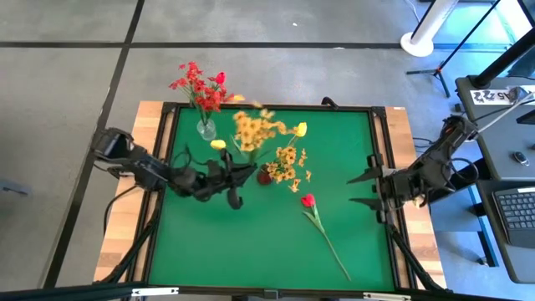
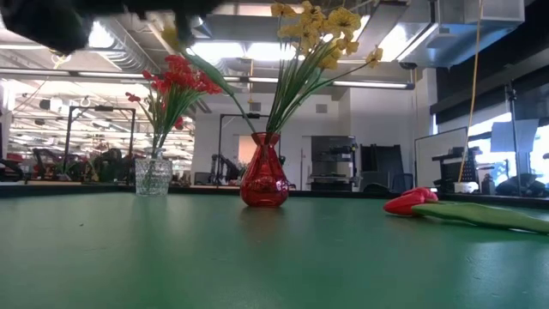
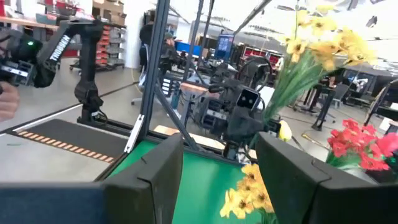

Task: Sort flowers into vase by color
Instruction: Put the yellow flowers into the red flower vase

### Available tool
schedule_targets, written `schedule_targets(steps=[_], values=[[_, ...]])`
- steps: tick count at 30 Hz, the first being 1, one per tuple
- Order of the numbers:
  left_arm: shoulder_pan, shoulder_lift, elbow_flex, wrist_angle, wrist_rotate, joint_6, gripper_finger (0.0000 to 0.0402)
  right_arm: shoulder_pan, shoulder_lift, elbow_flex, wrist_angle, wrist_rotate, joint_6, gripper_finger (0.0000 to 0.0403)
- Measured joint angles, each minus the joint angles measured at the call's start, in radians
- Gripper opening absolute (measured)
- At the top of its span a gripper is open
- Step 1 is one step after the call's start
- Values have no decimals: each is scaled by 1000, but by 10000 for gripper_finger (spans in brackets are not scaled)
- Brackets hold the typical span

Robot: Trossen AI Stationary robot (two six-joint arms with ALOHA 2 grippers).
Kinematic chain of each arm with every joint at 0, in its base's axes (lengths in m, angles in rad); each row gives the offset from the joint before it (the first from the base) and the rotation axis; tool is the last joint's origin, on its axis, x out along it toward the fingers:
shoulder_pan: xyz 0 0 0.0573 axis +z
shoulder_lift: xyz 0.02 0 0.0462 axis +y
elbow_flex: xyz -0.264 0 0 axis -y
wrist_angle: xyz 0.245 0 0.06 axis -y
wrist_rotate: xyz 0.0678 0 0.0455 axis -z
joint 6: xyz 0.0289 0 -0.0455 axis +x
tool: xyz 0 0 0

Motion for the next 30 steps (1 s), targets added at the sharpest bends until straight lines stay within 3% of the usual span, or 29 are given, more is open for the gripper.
schedule_targets(steps=[13, 19, 30], values=[[177, 243, 22, 38, 24, -141, 14, 0, -21, -68, -5, 79, -3, 200], [202, 324, 22, 110, 26, -168, 14, 0, -19, -68, -5, 79, -3, 200], [191, 358, 23, 139, 24, -159, 14, 0, -18, -68, 35, 79, -11, 200]])
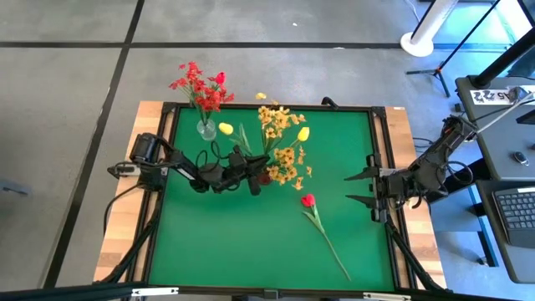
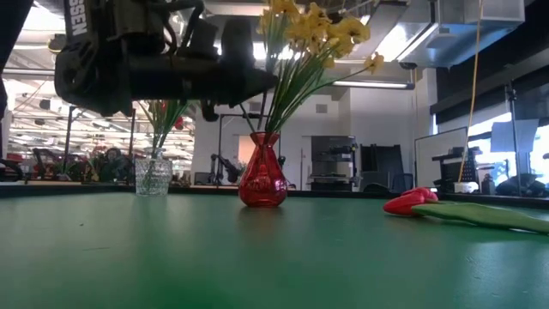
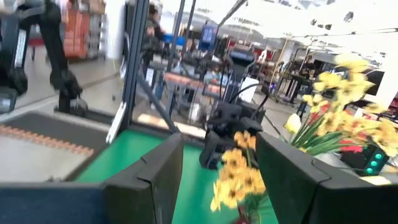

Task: Sort flowers into vase by color
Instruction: Put the yellow flowers into the red flower vase

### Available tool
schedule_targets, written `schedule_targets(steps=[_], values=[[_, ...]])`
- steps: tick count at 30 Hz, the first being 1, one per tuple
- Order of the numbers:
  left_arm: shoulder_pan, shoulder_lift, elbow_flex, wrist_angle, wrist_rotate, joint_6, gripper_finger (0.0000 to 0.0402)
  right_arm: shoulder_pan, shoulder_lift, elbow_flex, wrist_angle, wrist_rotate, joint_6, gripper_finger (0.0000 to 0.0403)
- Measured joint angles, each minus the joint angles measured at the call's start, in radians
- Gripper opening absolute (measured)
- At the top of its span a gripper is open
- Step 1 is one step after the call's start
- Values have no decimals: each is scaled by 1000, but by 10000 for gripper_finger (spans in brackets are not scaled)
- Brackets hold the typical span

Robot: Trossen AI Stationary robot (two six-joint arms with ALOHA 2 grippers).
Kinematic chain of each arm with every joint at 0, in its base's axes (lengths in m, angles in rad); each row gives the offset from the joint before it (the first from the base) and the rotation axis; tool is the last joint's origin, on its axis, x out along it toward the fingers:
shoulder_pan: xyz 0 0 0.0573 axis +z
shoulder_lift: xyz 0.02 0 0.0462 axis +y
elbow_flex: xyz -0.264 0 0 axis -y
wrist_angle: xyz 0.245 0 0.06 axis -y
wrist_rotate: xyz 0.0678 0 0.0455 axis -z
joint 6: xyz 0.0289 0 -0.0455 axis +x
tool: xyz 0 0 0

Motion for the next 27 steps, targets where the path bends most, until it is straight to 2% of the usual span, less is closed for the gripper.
schedule_targets(steps=[8, 13, 18, 23, 27], values=[[-45, -10, 73, 1, -11, 137, 14, -3, 0, 0, 156, 0, -45, 200], [-83, -23, 128, 1, -13, 270, 14, -98, 19, 0, 216, -27, -5, 200], [-127, -52, 168, 0, -29, 399, 14, -270, 53, 1, 220, -190, 95, 200], [-173, -78, 193, -11, -31, 478, 14, -464, 120, 13, 228, -453, 226, 200], [-200, -83, 230, -4, -37, 538, 13, -575, 210, 60, 238, -645, 299, 200]])
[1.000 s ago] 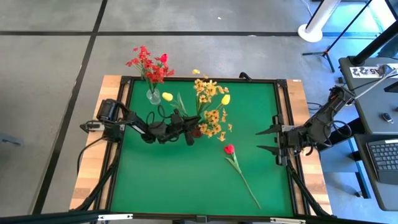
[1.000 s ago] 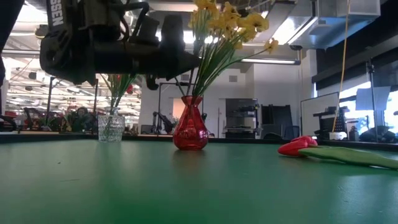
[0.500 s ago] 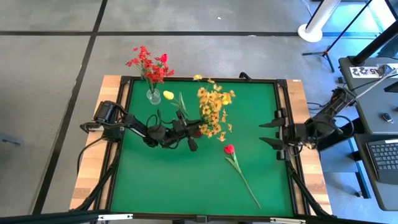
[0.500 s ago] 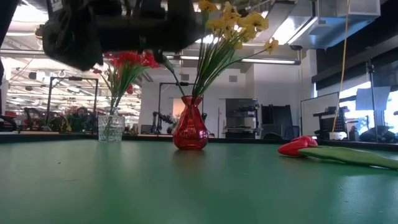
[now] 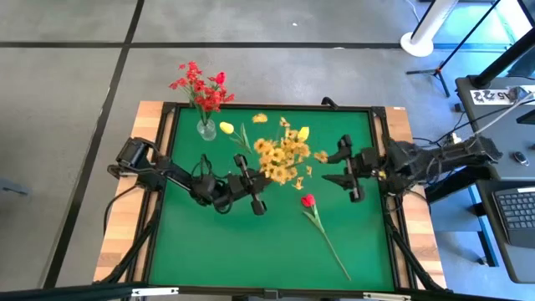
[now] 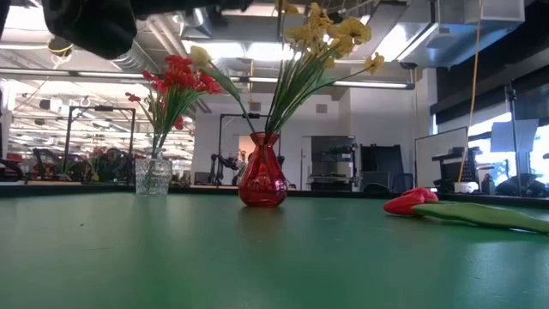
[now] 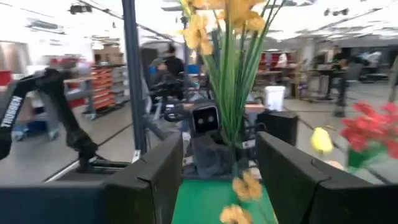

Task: Sort flowers into vase by color
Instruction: Put the yellow flowers into the red flower vase

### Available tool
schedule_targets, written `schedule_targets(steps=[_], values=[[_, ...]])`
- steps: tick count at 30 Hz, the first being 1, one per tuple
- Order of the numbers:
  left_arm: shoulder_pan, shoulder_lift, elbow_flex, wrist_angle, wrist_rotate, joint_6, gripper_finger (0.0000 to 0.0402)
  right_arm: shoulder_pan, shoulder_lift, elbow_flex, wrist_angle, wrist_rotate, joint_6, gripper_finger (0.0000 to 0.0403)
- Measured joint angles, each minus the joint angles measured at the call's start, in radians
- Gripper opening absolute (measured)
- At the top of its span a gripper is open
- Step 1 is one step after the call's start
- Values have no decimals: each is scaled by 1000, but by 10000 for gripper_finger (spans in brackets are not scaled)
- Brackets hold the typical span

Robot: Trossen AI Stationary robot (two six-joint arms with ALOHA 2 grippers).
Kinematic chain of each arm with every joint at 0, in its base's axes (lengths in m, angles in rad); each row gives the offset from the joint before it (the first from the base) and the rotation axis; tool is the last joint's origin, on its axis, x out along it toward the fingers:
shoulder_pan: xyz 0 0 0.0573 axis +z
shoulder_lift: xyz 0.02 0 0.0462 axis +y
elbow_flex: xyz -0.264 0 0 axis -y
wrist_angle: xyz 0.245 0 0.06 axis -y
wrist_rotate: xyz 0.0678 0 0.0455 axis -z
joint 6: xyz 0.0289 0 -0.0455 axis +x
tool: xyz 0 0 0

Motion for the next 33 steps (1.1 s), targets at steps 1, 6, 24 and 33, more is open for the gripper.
schedule_targets(steps=[1, 6, 24, 33], values=[[-5, 0, 9, -5, -6, 14, 13, -17, 29, 17, 17, -35, 7, 200], [-15, 0, 35, -34, -30, 35, 13, -56, 162, 119, 24, -144, 12, 200], [-51, 2, 37, -190, -72, -71, 18, -53, 464, 349, -25, -178, -65, 136], [-92, 2, 37, -203, -175, -26, 47, -54, 463, 351, -3, -150, -100, 14]])
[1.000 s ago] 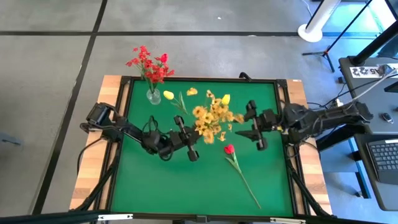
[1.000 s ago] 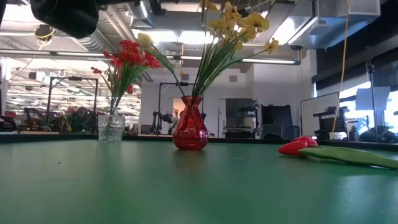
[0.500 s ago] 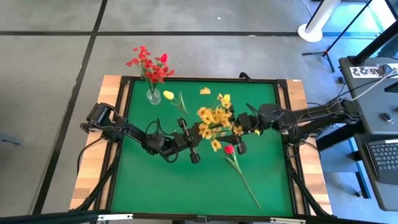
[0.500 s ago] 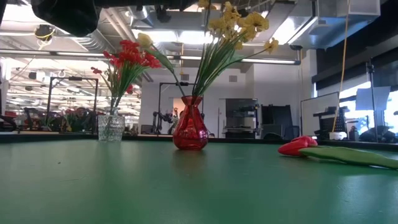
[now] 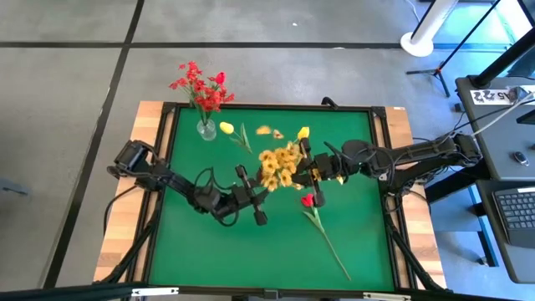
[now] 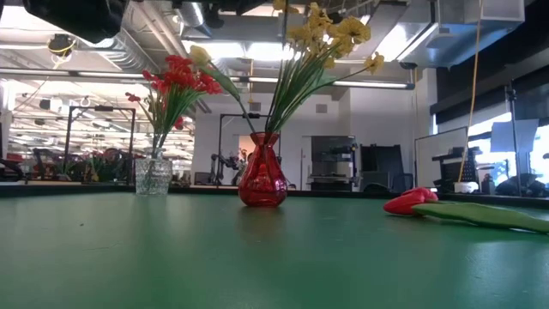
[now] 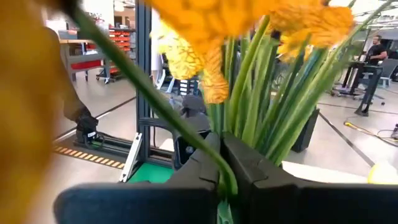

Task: Sort flowers into vase by color
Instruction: Put the yellow flowers into the red flower vase

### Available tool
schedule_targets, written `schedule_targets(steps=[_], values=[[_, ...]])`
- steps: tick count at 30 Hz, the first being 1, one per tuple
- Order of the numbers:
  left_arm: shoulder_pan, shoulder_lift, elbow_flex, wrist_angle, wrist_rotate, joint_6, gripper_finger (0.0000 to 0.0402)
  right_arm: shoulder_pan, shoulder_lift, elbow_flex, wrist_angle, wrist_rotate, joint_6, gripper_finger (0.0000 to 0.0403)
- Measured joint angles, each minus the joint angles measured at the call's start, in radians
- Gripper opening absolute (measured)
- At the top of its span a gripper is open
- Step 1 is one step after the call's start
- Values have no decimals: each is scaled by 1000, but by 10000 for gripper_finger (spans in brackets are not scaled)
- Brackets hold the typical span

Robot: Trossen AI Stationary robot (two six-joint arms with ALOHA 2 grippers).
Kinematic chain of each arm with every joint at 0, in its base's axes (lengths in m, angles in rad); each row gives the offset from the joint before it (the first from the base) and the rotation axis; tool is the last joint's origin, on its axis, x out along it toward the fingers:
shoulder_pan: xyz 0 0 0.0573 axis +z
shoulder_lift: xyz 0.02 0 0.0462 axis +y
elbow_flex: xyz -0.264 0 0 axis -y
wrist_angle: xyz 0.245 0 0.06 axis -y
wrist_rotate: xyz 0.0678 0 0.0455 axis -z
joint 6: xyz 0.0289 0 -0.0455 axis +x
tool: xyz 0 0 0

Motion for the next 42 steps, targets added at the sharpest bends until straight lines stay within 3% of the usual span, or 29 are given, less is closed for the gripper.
schedule_targets(steps=[7, 19, 26, 32, 35, 42], values=[[-71, -31, 0, -2, -247, 96, 68, 0, 0, 0, -6, 2, -6, 6], [-164, -142, 0, -21, -318, 135, 122, 0, 0, 0, -15, 1, -23, 1], [-125, -144, 0, -26, -285, 10, 140, 0, 0, 0, -18, -2, -23, 1], [-88, -144, 0, -74, -97, -224, 166, 0, 0, 0, -43, -2, -29, 0], [-65, -144, 18, -161, -32, -323, 185, 0, 0, 0, -48, -2, -30, 0], [-17, -144, 146, -463, -18, -436, 214, 0, 0, 0, -61, -2, -30, 0]])
